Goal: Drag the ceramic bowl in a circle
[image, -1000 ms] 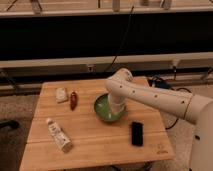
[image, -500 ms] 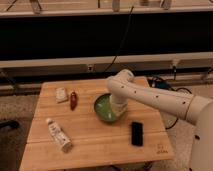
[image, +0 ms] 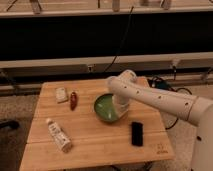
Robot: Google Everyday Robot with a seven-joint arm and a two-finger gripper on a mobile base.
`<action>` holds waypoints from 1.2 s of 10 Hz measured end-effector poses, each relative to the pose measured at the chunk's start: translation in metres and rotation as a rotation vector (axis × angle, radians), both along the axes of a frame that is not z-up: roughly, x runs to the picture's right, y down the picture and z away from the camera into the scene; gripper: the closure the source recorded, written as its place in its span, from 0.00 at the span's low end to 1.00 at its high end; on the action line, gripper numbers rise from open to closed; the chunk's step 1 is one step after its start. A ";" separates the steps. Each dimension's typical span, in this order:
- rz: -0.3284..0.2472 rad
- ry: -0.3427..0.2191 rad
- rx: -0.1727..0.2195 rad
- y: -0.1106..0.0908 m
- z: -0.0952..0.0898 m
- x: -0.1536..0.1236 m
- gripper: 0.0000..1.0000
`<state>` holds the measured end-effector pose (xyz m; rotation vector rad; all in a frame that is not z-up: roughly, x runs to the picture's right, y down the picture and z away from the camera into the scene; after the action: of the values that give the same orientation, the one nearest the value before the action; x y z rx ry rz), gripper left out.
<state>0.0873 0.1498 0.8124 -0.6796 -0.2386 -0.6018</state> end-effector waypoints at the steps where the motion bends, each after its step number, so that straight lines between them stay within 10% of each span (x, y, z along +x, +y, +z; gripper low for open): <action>1: 0.001 -0.004 0.001 0.001 -0.003 0.000 0.53; 5: 0.007 -0.009 0.002 0.010 -0.024 0.003 0.20; 12: 0.036 0.000 -0.011 0.021 -0.004 0.009 0.20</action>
<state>0.0965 0.1707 0.8082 -0.6848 -0.2541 -0.5665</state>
